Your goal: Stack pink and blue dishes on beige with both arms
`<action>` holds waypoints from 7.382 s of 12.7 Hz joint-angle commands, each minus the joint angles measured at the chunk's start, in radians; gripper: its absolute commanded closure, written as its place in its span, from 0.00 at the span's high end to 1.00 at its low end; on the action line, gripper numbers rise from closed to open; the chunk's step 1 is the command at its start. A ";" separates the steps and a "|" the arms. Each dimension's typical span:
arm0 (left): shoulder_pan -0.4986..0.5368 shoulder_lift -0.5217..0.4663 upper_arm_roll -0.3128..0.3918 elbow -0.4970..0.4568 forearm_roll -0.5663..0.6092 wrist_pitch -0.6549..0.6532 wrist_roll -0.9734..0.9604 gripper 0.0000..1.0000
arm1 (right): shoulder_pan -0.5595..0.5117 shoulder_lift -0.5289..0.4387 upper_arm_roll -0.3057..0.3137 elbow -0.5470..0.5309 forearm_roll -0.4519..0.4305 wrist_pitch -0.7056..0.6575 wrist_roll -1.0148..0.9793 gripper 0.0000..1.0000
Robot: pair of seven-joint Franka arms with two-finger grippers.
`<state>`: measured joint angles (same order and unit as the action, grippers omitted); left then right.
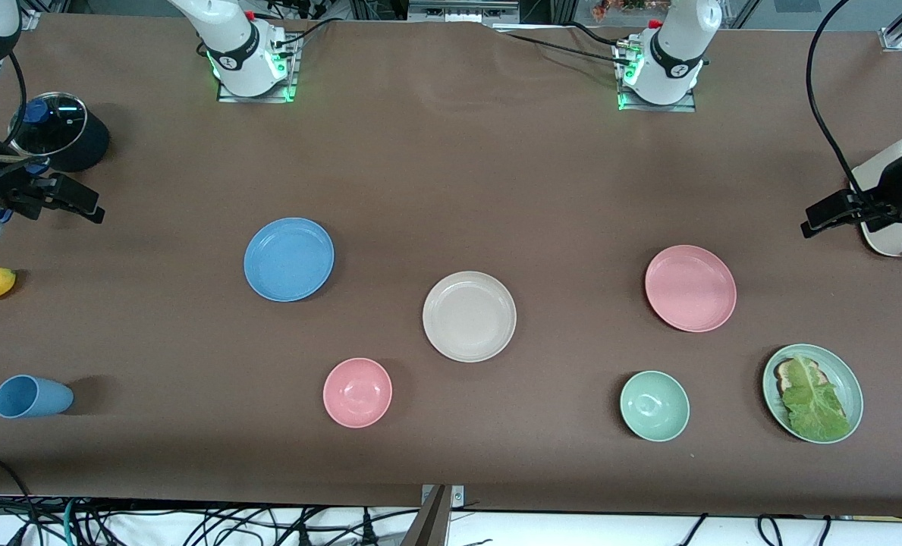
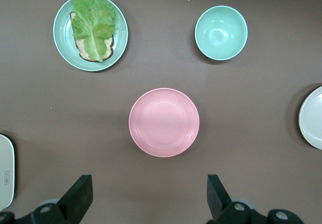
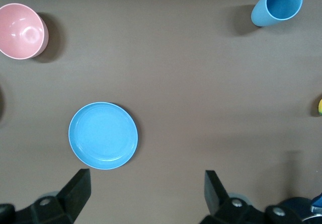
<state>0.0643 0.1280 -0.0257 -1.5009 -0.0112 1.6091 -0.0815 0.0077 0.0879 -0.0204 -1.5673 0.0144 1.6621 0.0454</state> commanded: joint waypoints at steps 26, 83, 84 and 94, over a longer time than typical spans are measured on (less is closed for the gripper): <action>0.043 0.124 0.013 0.008 -0.032 -0.003 0.012 1.00 | -0.002 0.009 0.014 0.027 -0.014 -0.005 -0.027 1.00; -0.176 0.600 -0.433 0.005 0.077 0.439 -0.526 0.00 | 0.118 0.176 0.005 -0.451 -0.001 0.505 -0.102 0.99; -0.185 0.604 -0.427 0.007 0.077 0.457 -0.534 0.00 | 0.118 0.167 0.005 -0.508 0.001 0.559 -0.091 0.99; -0.225 0.648 -0.376 0.045 0.076 0.545 -0.564 0.99 | 0.120 0.223 0.007 -0.724 0.001 0.936 -0.090 0.97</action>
<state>-0.1492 0.7548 -0.4162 -1.5040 0.0410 2.1607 -0.6314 0.1263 0.2754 -0.0161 -2.2694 0.0083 2.5095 -0.0510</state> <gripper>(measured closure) 0.890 0.018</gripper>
